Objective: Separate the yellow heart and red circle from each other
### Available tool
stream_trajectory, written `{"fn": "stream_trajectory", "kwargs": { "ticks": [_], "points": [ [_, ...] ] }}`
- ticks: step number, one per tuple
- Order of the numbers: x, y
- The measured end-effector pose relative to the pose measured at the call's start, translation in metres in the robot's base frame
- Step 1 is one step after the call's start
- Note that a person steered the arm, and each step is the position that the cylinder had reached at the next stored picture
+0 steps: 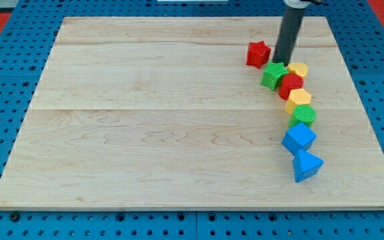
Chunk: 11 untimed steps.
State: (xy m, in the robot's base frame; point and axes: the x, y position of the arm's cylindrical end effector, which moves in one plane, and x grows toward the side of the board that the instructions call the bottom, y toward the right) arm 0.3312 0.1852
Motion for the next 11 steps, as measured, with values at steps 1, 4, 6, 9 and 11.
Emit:
{"fn": "stream_trajectory", "kwargs": {
  "ticks": [1,4,6,9,11],
  "points": [
    [-0.017,0.049],
    [0.060,-0.003],
    [0.052,-0.019],
    [0.057,-0.128],
    [0.044,-0.051]
  ]
}}
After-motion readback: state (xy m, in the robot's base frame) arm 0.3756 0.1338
